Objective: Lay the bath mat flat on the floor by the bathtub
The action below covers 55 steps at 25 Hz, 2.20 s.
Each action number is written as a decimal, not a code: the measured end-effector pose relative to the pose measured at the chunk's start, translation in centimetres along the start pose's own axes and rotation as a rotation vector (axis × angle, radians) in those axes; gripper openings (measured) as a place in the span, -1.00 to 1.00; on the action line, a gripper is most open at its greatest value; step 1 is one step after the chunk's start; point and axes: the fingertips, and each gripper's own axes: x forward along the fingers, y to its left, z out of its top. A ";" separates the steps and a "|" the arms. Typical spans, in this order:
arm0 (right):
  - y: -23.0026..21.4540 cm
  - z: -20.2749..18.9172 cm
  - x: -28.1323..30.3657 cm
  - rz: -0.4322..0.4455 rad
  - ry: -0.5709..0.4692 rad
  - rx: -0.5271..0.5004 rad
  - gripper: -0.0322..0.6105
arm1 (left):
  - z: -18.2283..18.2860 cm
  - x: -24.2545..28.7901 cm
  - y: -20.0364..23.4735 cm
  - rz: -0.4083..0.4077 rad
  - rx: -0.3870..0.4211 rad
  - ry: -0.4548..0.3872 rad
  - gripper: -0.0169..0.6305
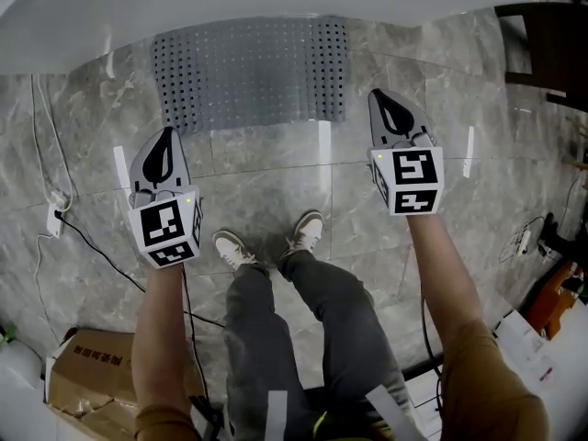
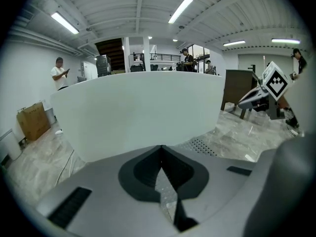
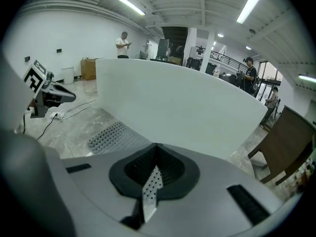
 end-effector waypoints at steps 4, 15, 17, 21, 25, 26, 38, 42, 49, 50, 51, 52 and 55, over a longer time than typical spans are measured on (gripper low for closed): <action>-1.2 2.5 -2.0 -0.005 -0.008 -0.001 -0.89 | 3.0 -1.4 0.2 0.004 -0.001 -0.006 -0.93; -3.1 8.6 -6.7 0.000 -0.026 0.010 -0.89 | 11.0 -5.3 0.2 0.006 0.018 -0.035 -0.93; -3.6 9.7 -7.6 -0.002 -0.028 0.016 -0.89 | 12.7 -5.9 -0.1 -0.004 0.021 -0.045 -0.93; -4.9 11.9 -10.0 -0.014 -0.034 0.009 -0.89 | 16.2 -6.9 -0.5 -0.026 0.029 -0.079 -0.93; -6.5 14.2 -13.1 -0.036 -0.049 -0.020 -0.89 | 20.2 -7.9 -1.4 -0.036 0.001 -0.139 -0.93; -6.8 14.8 -14.0 -0.040 -0.053 -0.019 -0.89 | 21.3 -8.4 -1.6 -0.040 -0.004 -0.152 -0.93; -7.4 23.4 -22.8 -0.053 -0.179 0.092 -0.89 | 32.3 -16.9 -1.0 -0.066 -0.004 -0.326 -0.93; -7.1 26.7 -25.4 -0.054 -0.222 0.111 -0.89 | 35.2 -19.7 0.0 -0.061 -0.005 -0.359 -0.93; -7.7 32.6 -31.2 -0.052 -0.310 0.108 -0.89 | 40.7 -25.5 0.4 -0.041 0.052 -0.410 -0.93; -7.8 33.4 -32.1 -0.052 -0.323 0.106 -0.89 | 41.5 -26.3 0.3 -0.041 0.064 -0.421 -0.93; -7.8 34.3 -32.9 -0.053 -0.336 0.107 -0.89 | 42.3 -27.1 0.2 -0.041 0.077 -0.430 -0.93; -7.9 35.0 -33.7 -0.052 -0.350 0.111 -0.89 | 43.0 -27.9 0.2 -0.041 0.092 -0.436 -0.93; -8.1 37.2 -36.1 -0.049 -0.392 0.110 -0.89 | 44.8 -30.1 -0.2 -0.046 0.114 -0.456 -0.93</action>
